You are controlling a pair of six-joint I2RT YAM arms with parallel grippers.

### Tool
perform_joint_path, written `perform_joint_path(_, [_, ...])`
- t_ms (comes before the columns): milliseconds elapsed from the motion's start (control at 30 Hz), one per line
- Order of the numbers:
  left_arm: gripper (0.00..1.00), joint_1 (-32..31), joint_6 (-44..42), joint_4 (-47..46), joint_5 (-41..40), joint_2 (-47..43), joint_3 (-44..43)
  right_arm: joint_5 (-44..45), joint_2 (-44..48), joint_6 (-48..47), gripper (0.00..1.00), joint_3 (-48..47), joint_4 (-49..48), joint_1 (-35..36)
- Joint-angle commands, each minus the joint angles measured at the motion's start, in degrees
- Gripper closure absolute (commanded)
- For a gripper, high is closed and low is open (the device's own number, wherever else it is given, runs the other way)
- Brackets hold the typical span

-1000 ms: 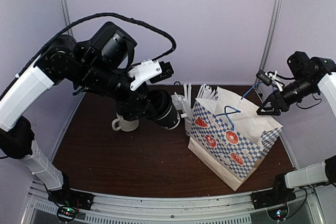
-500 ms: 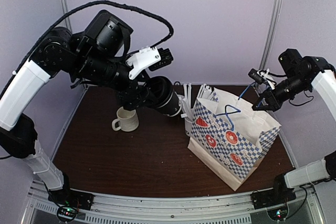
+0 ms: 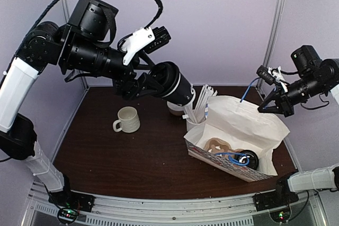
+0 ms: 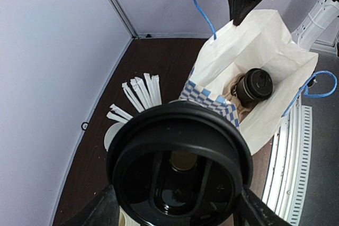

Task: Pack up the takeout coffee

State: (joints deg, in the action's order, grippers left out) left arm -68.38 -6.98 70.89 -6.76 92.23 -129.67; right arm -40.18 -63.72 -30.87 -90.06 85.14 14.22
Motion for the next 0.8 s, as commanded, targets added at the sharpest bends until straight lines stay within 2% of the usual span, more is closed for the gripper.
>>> perform_joint_path(0, [0.34, -1.26, -0.52, -5.94, 5.65, 1.24, -3.34, 0.6, 0.04, -0.72, 1.0, 0.14, -3.66, 1.17])
perform_joint_path(200, [0.34, -4.41, -2.07, -6.36, 6.38, 6.09, -7.41, 0.31, 2.12, -2.3, 1.0, 0.63, -3.86, 4.15])
perform_joint_path(467, [0.34, -8.44, -5.5, -5.16, 3.29, 10.18, -5.71, 2.05, 1.62, -1.87, 1.0, 1.7, -5.41, 9.15])
perform_joint_path(767, [0.34, -15.87, -10.73, -2.96, -9.23, 15.34, -5.58, 3.84, -0.57, -2.95, 1.0, 2.22, -3.96, 15.73])
